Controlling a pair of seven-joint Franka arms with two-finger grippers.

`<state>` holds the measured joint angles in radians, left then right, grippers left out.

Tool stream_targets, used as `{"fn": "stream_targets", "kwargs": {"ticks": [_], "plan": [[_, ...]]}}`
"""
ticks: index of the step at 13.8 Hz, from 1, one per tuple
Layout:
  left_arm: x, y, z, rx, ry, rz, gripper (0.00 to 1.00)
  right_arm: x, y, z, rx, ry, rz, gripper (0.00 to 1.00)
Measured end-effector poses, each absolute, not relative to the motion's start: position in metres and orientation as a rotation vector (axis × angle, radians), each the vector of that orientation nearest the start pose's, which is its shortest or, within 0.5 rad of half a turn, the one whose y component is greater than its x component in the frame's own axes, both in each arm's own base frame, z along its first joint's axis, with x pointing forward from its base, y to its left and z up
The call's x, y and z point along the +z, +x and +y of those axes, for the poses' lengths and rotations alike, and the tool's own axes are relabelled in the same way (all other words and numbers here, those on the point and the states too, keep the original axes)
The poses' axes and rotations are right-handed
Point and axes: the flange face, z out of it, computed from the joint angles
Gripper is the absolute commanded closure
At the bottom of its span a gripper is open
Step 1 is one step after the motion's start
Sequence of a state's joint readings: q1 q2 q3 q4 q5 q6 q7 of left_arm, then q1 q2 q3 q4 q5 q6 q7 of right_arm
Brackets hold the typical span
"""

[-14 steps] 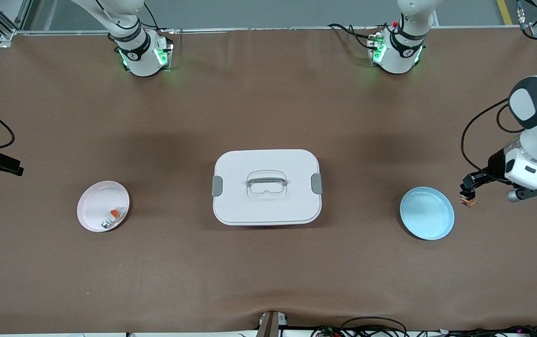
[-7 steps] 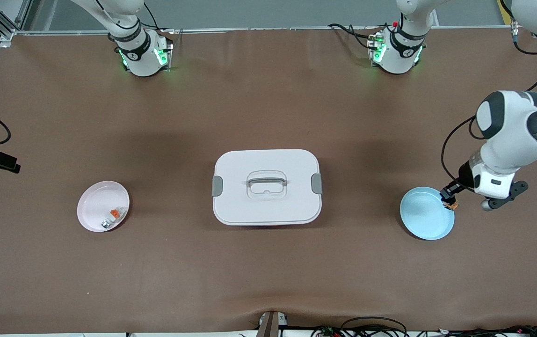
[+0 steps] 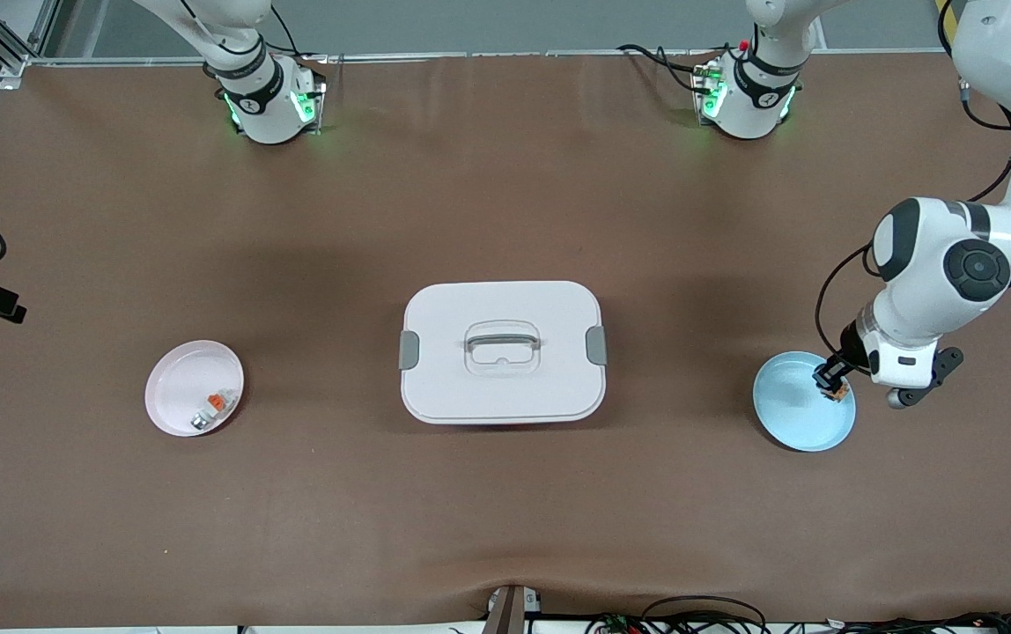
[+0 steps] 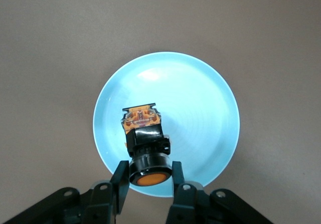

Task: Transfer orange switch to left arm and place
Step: 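Lower the switch onto the blue plate and open the left gripper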

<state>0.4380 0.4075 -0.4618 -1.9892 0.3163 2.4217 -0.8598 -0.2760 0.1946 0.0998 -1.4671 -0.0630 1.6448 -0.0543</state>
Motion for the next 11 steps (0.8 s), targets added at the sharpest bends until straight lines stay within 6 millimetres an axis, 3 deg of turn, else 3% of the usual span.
{"fn": "stream_targets", "kwargs": {"ticks": [2,5,11], "plan": [[0.275,0.62,0.0,-0.149,-2.957,-1.009,1.0,0.584,0.601,-0.112,0.053,-3.129,0.204,0.0],[0.265,0.634,0.004,-0.149,-2.957,-1.049,1.0,0.595,0.594,-0.101,0.102,-3.092,0.186,0.0],[0.232,0.644,0.005,-0.146,-2.901,-1.095,1.0,0.627,0.579,-0.06,0.078,-3.098,0.092,0.0]]}}
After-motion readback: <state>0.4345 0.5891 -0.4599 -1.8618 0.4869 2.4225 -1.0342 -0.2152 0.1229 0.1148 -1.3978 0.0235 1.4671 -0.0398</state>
